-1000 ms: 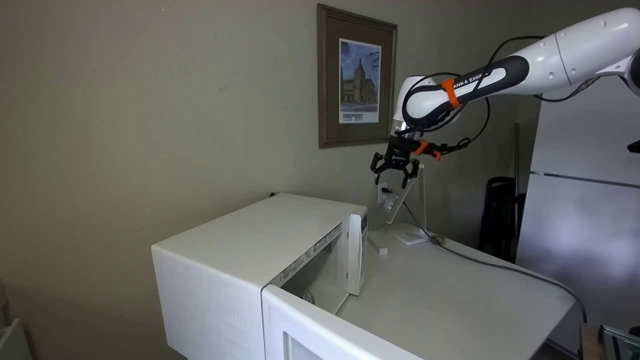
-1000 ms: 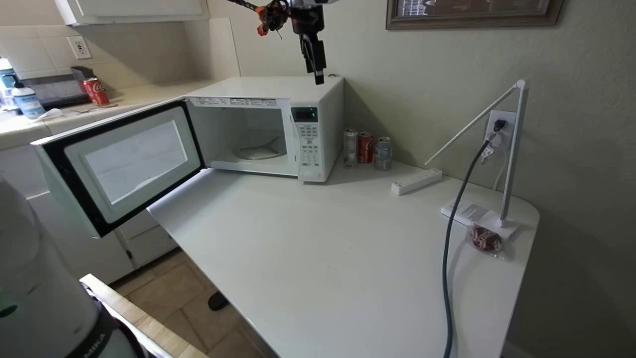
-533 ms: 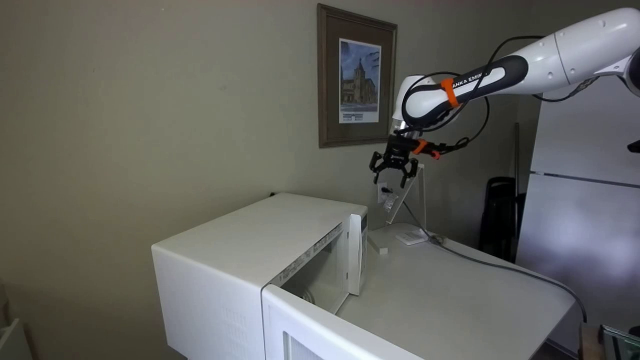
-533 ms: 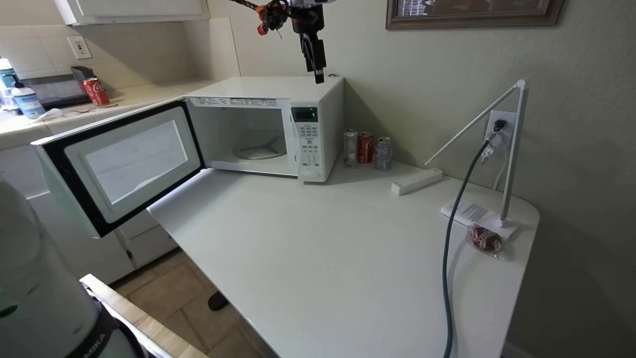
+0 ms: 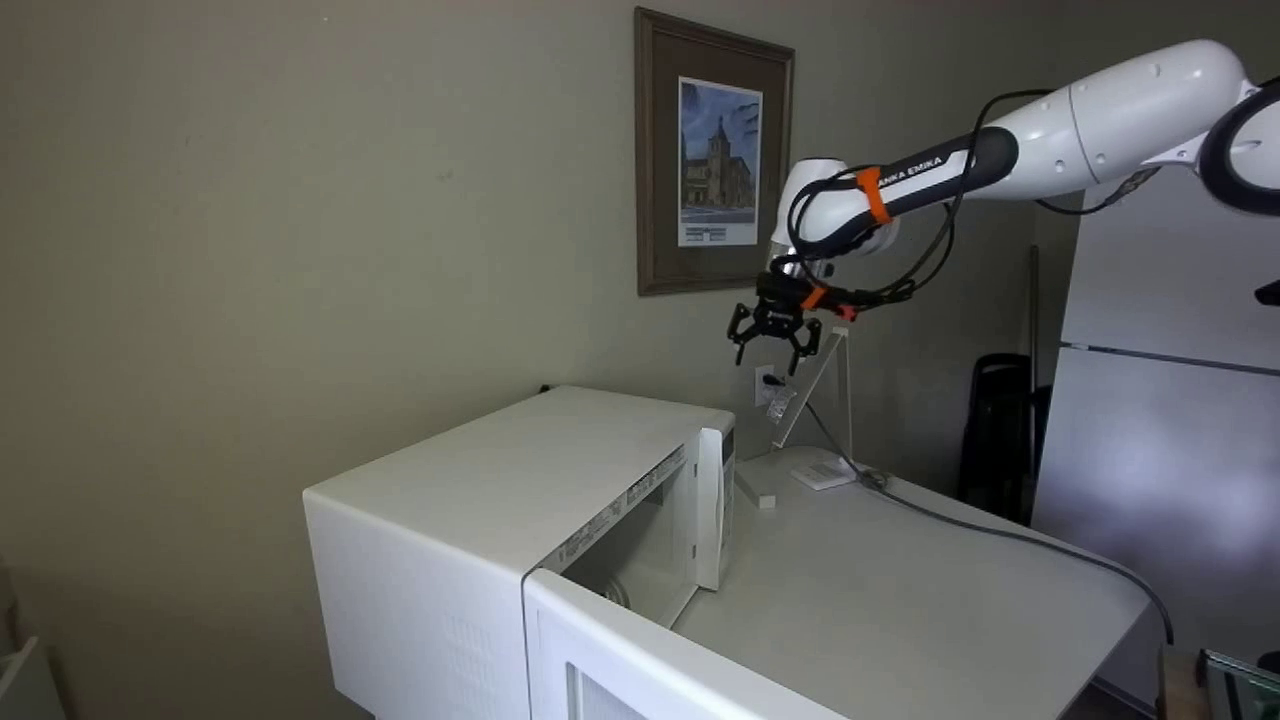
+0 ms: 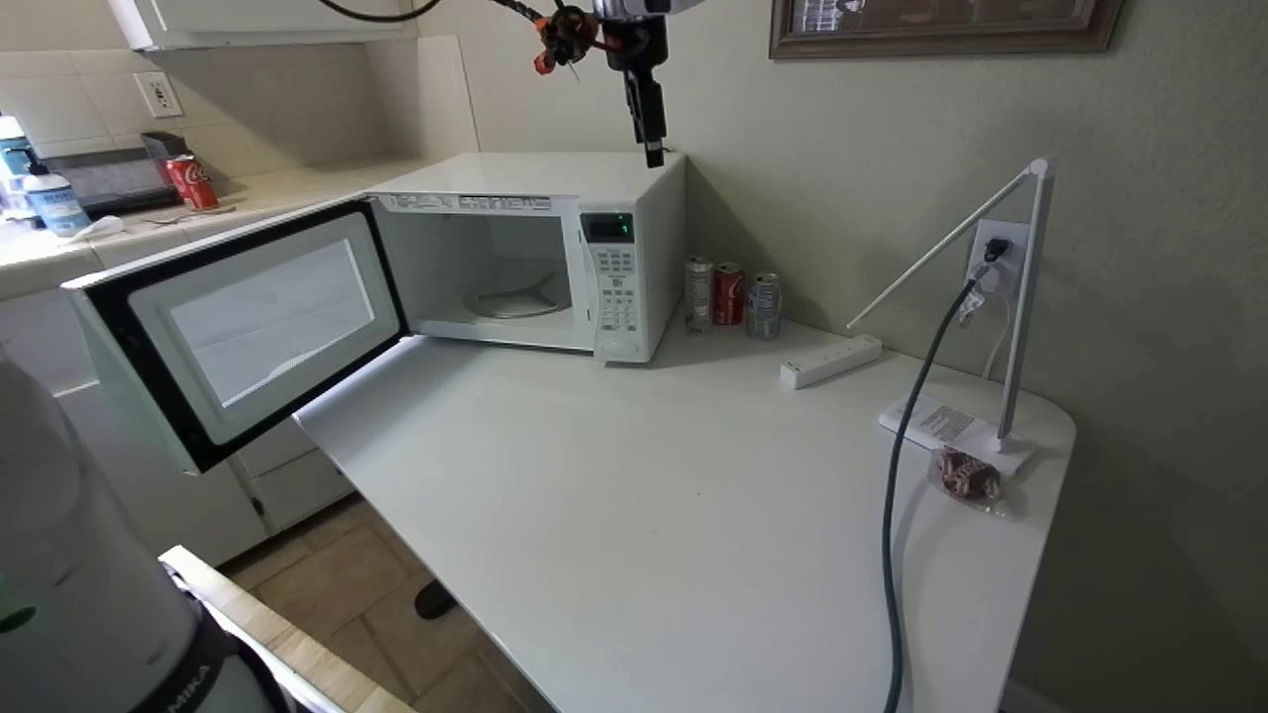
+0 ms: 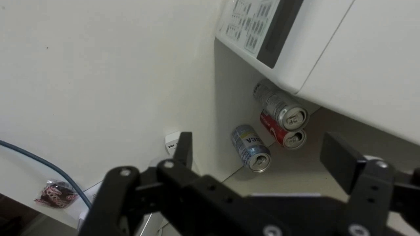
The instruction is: Put the can on the microwave
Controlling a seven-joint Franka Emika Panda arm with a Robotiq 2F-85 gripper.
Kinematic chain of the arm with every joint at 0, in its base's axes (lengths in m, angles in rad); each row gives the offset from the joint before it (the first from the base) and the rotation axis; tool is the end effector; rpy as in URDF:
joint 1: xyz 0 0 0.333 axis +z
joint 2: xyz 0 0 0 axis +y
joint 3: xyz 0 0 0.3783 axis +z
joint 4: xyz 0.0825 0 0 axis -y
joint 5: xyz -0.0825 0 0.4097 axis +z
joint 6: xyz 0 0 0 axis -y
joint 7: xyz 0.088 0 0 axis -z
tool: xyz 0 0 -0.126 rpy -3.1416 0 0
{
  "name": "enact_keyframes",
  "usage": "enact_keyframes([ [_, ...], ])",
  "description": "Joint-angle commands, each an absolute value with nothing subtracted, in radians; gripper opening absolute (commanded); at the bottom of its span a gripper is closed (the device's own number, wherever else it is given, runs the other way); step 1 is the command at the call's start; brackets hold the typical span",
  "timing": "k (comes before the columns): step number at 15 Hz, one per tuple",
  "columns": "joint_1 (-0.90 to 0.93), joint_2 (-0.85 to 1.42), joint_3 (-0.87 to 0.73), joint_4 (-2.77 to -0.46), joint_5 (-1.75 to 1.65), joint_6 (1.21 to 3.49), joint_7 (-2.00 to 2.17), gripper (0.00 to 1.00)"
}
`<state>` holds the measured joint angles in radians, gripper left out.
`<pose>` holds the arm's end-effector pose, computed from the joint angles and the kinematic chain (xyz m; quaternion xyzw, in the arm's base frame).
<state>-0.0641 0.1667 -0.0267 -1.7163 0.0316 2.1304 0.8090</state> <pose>0.6730 -0.0582 0.5445 -0.8908 0.4371 -0.1113 0.0547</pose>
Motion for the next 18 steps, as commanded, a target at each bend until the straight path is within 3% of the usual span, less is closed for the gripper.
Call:
enact_keyframes([
  [1, -0.046, 0.335, -0.055, -1.513, 0.053, 2.064, 0.883, 1.0],
  [16, -0.11, 0.871, -0.041, -0.956, 0.324, 1.993, 0.87, 1.0],
  [18, -0.104, 0.817, -0.043, -1.04, 0.306, 2.03, 0.846, 1.0],
])
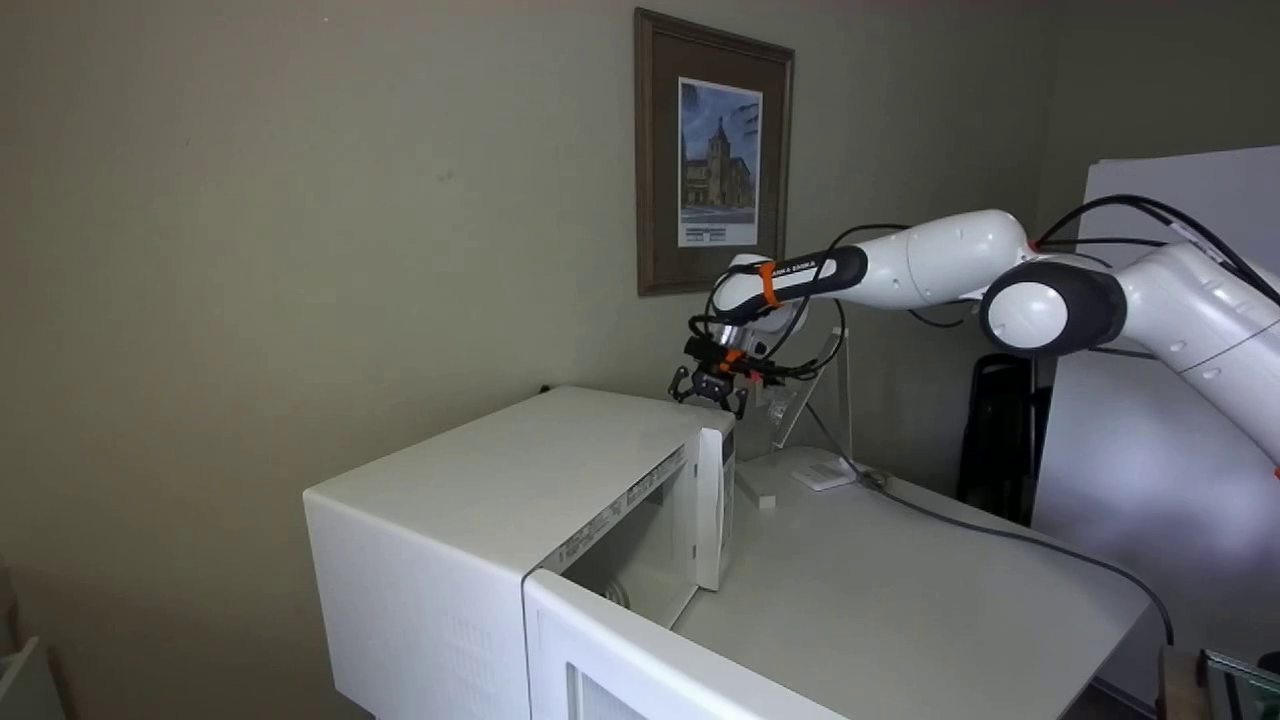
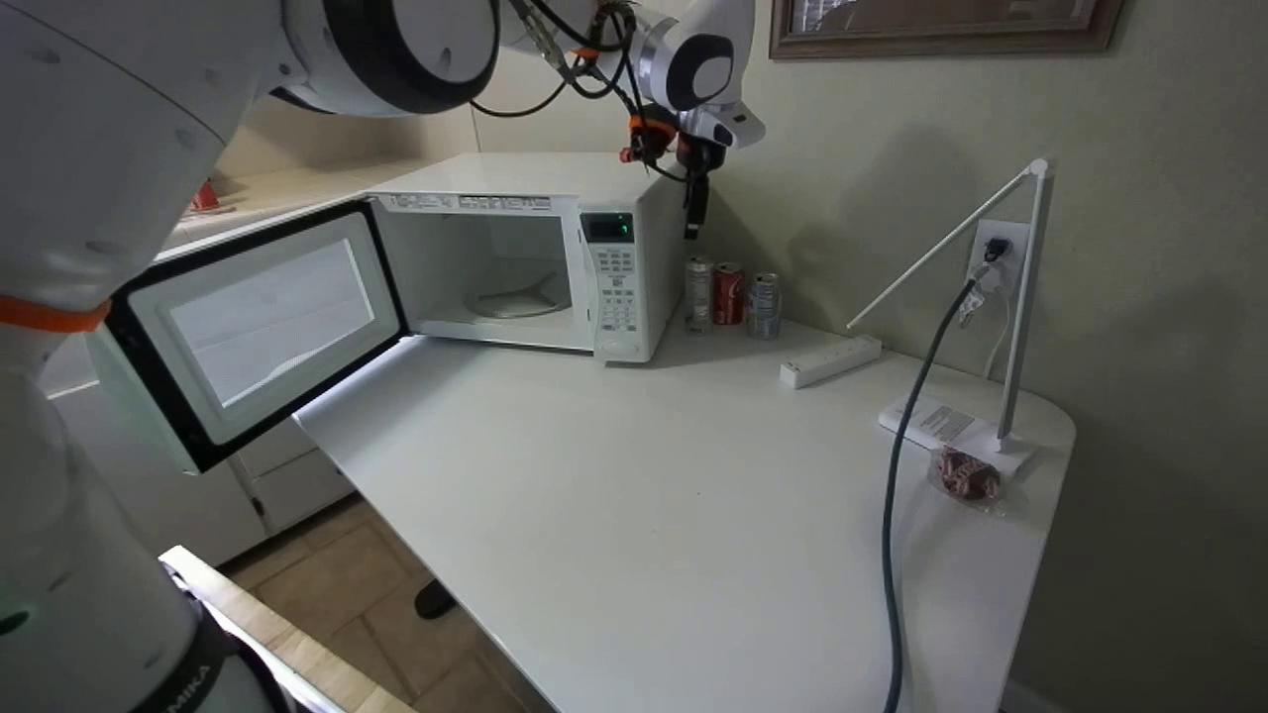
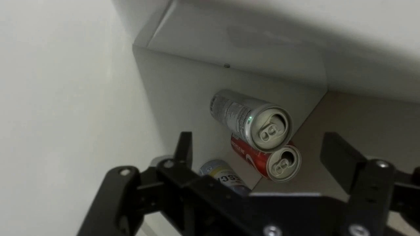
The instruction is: Put the can on the microwave
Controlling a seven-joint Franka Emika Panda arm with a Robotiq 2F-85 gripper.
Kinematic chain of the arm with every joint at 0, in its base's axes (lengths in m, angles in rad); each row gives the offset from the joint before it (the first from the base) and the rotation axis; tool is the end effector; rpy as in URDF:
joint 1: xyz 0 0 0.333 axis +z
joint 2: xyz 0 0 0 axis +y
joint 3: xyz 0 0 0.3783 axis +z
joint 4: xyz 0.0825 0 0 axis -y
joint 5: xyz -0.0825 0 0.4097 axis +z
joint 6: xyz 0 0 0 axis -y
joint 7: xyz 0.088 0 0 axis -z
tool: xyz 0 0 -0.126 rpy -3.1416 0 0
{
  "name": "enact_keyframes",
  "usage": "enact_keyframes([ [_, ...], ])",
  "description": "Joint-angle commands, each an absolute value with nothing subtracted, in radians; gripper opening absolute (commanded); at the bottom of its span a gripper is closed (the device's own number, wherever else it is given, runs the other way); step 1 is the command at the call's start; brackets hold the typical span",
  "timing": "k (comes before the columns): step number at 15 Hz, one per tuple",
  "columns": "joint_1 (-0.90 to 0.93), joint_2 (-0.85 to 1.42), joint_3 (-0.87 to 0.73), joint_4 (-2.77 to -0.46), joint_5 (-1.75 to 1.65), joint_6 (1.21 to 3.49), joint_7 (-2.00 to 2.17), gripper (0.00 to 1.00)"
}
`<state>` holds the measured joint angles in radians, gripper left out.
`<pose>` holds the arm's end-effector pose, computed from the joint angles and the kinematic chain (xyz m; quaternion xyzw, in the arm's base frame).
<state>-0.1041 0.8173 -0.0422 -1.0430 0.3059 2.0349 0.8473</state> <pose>0.8536 -0.0902 0.3879 -0.8447 0.5127 -0.0375 0.1490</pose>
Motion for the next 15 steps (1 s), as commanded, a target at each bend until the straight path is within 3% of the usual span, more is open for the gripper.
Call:
enact_keyframes([
  [1, -0.106, 0.834, -0.043, -1.026, 0.305, 2.032, 0.848, 1.0],
  [15, -0.108, 0.924, -0.015, -0.95, 0.332, 2.065, 0.852, 1.0],
])
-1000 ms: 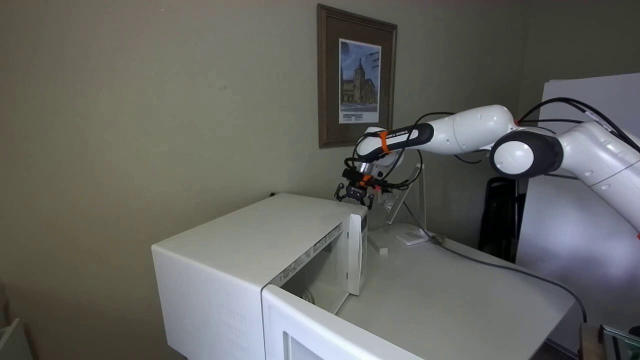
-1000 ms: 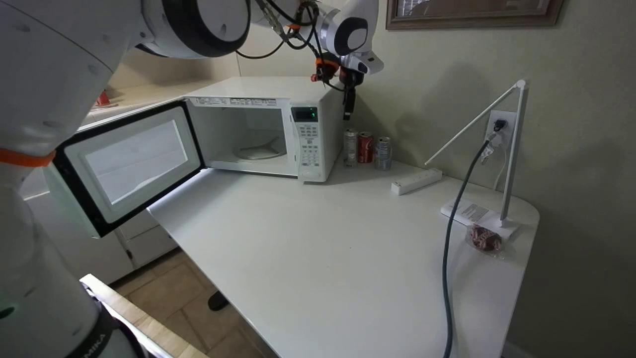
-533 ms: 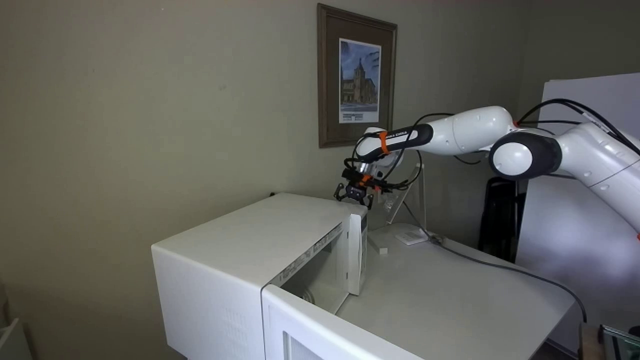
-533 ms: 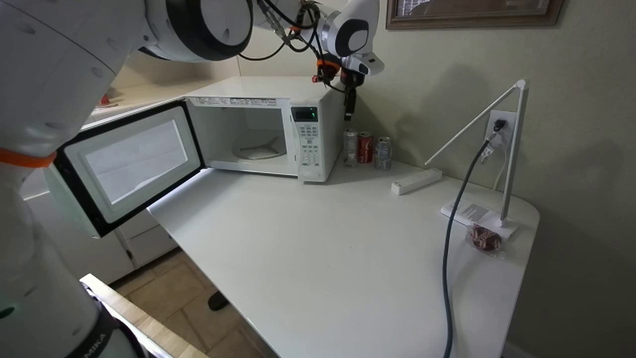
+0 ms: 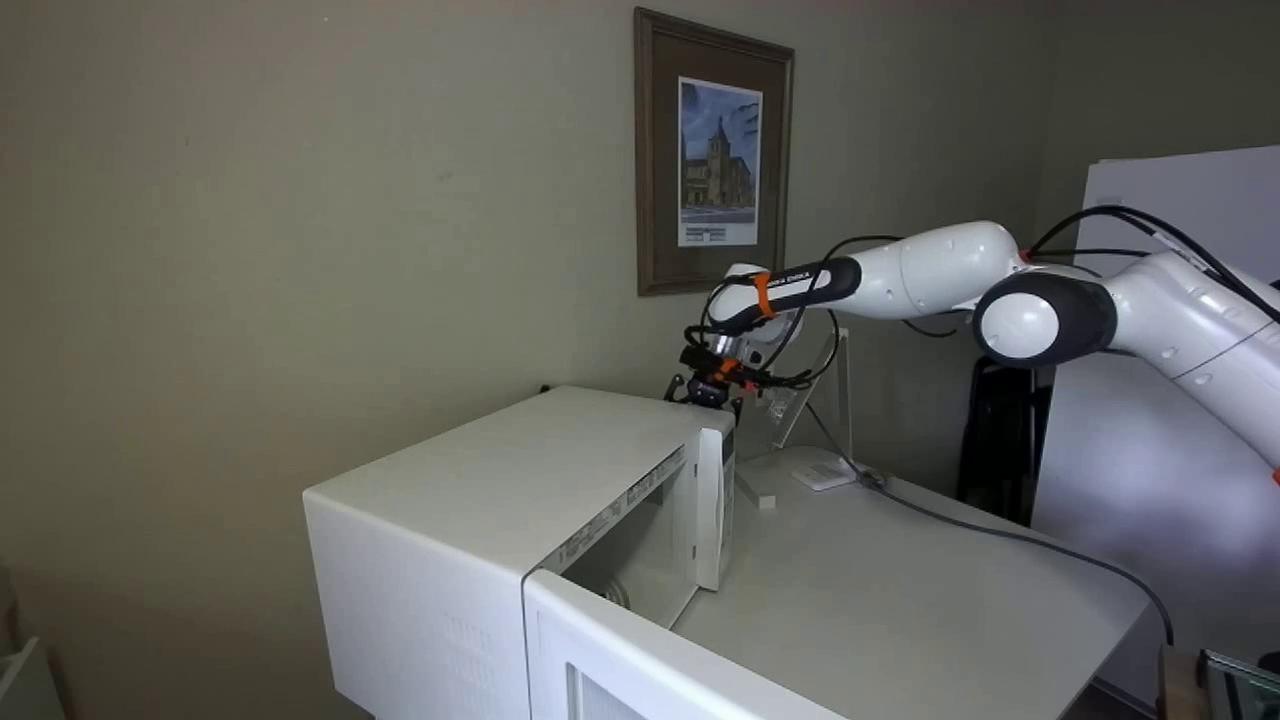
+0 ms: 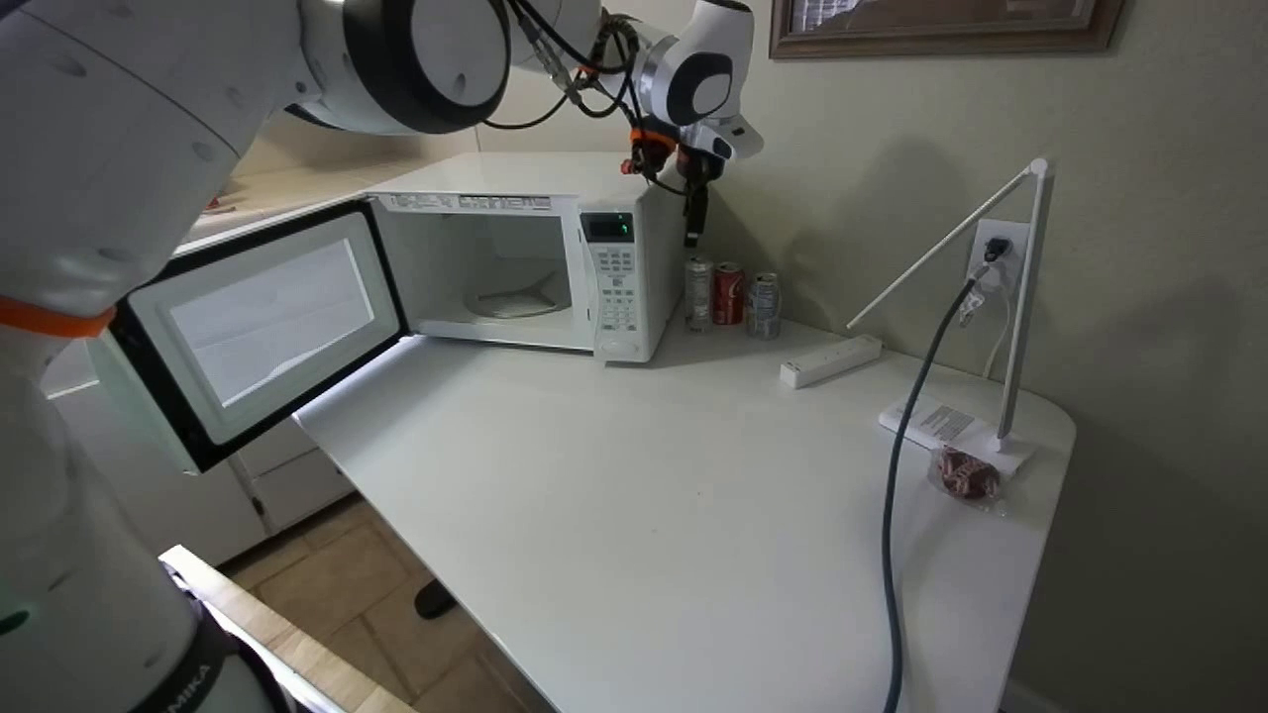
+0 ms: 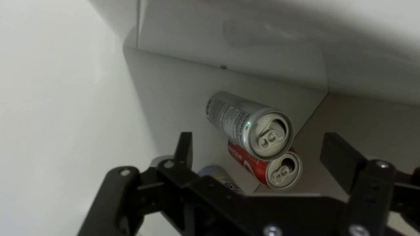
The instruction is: Put the can on the microwave
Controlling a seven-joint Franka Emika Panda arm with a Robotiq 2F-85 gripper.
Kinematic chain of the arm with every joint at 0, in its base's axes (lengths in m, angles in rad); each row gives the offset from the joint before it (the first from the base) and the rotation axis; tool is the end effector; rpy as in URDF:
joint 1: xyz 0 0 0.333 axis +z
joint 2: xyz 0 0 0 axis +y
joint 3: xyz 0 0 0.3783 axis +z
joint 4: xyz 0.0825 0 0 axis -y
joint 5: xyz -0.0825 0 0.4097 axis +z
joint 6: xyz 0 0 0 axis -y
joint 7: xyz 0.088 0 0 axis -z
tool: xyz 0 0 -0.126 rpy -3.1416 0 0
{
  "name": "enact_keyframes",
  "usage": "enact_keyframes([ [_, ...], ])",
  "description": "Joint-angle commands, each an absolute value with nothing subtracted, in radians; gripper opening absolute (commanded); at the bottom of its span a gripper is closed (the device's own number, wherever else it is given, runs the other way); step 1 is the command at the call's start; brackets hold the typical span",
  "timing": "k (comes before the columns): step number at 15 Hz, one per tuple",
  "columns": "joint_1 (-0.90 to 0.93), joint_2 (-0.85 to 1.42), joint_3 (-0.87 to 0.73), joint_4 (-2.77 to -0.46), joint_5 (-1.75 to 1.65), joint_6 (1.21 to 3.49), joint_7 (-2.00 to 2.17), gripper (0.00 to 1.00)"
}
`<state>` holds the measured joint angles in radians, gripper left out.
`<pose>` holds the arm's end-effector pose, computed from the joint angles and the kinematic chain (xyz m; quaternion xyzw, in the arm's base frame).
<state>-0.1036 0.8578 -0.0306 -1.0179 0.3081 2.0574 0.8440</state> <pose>0.8621 -0.0848 0.3686 -0.8455 0.5099 -0.0388 0.1537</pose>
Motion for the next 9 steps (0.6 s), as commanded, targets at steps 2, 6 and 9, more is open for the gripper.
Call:
enact_keyframes([
  [2, -0.102, 0.96, -0.019, -0.916, 0.328, 2.075, 0.878, 1.0],
  [6, -0.115, 1.033, -0.01, -0.843, 0.338, 2.096, 0.901, 1.0],
  [9, -0.131, 1.079, 0.008, -0.795, 0.357, 2.111, 0.903, 1.0],
])
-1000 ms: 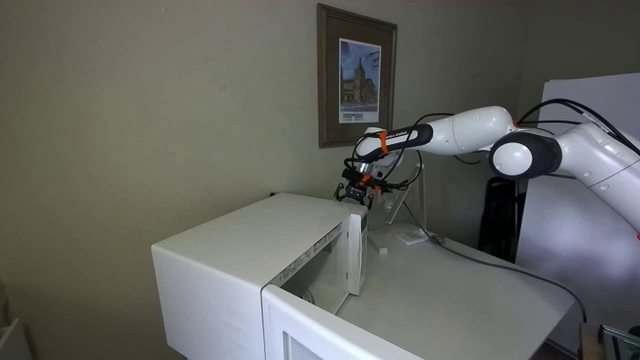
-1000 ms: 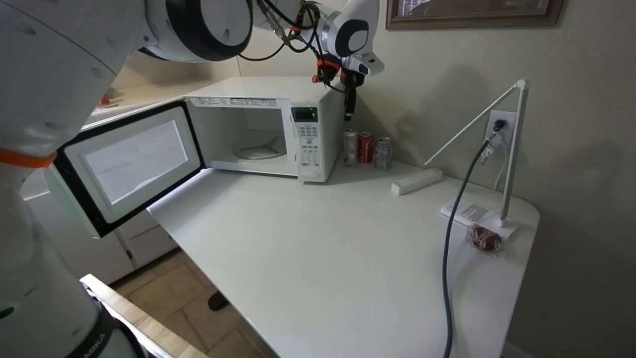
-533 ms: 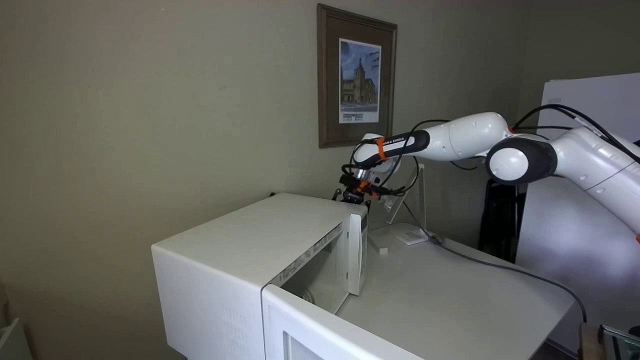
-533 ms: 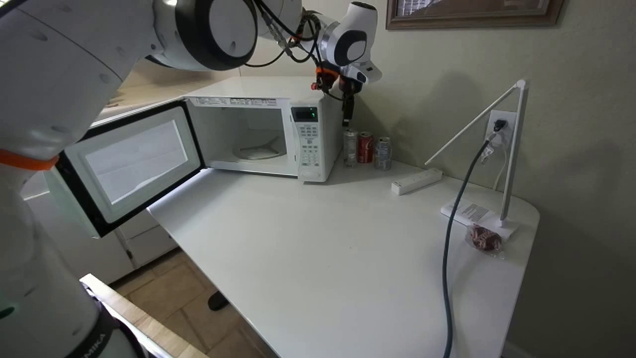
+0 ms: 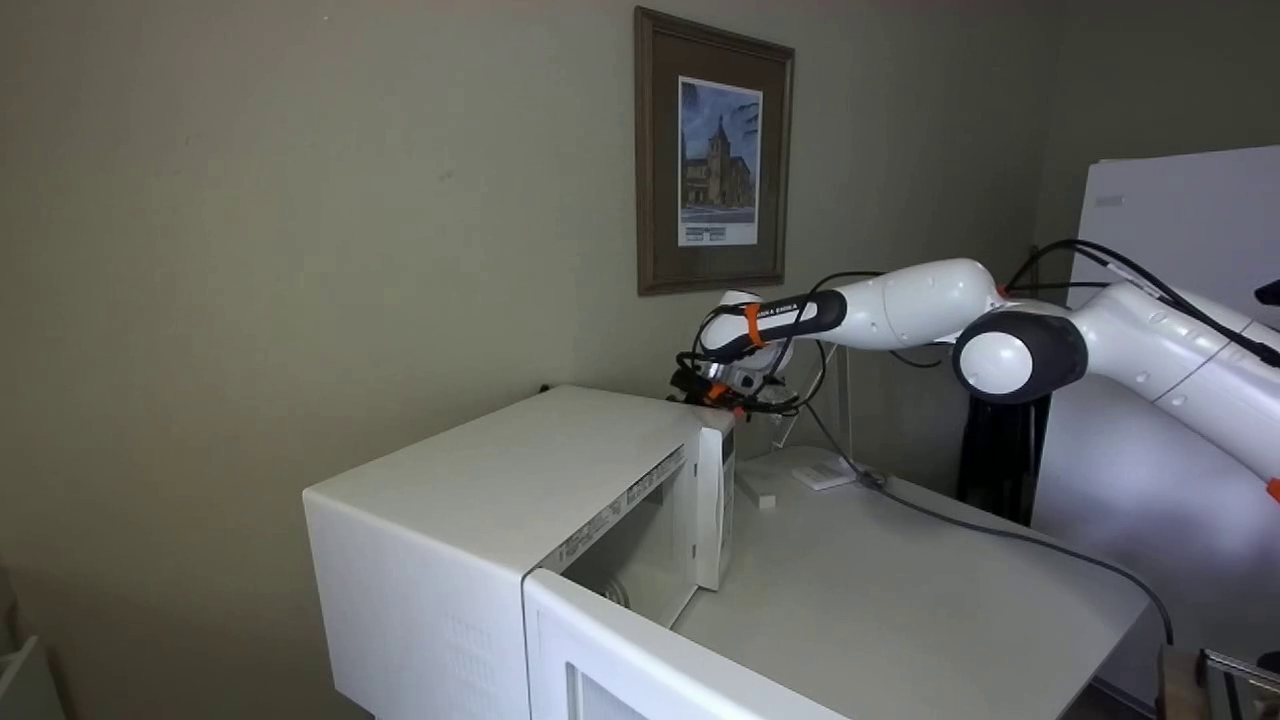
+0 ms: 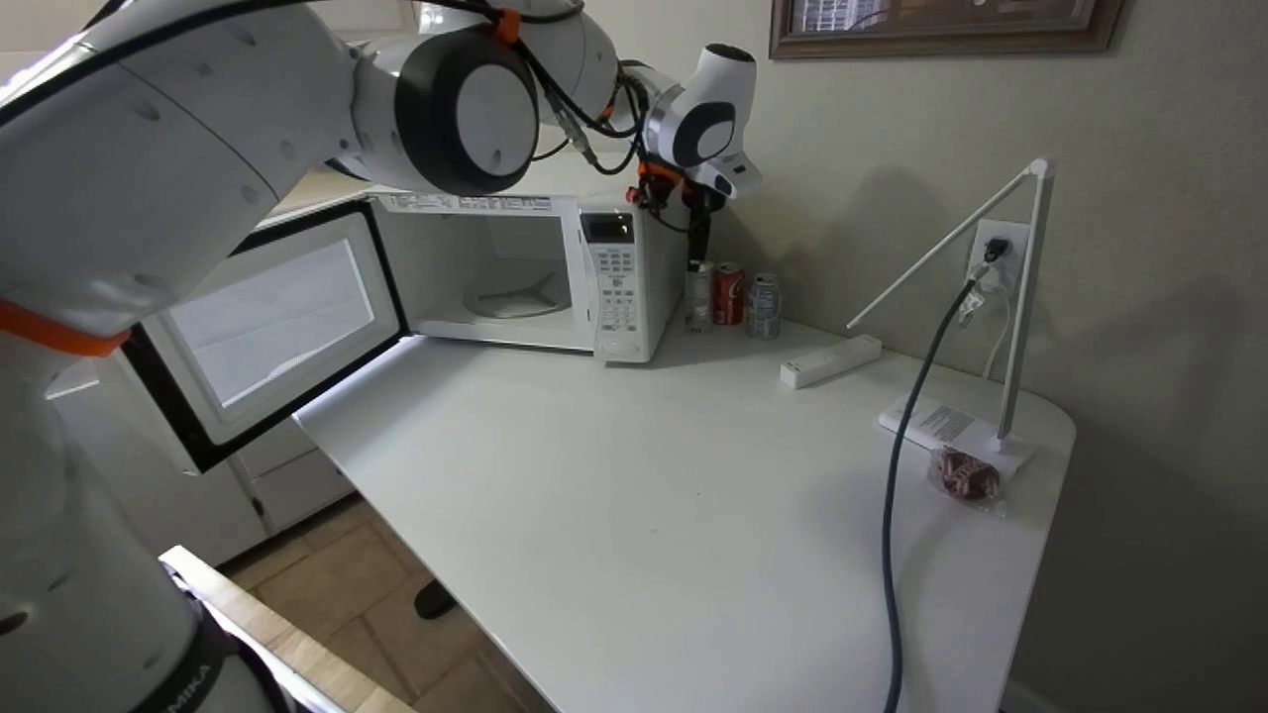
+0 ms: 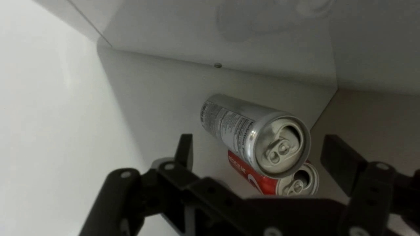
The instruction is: Put the can on the microwave
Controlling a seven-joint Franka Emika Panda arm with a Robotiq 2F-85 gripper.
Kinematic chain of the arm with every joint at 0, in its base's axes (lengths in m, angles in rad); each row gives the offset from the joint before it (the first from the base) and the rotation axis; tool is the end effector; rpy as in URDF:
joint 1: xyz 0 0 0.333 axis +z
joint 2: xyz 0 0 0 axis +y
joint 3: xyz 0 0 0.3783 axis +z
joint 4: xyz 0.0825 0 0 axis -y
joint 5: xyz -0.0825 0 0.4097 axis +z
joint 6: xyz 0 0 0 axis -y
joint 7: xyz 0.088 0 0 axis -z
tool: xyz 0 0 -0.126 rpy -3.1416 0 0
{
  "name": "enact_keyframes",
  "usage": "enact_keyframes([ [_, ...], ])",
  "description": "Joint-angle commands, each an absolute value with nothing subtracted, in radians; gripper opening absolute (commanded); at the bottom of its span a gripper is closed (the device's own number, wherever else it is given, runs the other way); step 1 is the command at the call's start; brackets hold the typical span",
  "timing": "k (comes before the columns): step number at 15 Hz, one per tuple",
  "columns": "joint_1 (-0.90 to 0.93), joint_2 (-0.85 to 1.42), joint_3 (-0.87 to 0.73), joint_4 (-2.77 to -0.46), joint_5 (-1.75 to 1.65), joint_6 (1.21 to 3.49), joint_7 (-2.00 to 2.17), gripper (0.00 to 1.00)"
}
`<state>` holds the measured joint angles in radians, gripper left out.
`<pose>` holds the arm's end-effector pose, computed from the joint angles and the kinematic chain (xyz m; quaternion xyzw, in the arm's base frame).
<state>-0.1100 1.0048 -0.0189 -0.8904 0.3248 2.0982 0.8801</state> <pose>0.8869 -0.0866 0.3111 -0.8309 0.5292 -0.0417 0.1668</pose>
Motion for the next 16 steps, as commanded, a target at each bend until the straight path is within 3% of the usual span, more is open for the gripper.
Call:
enact_keyframes([
  [1, -0.135, 1.092, 0.011, -0.78, 0.362, 2.108, 0.906, 1.0],
  [16, -0.129, 1.23, 0.047, -0.678, 0.384, 2.285, 0.901, 1.0],
])
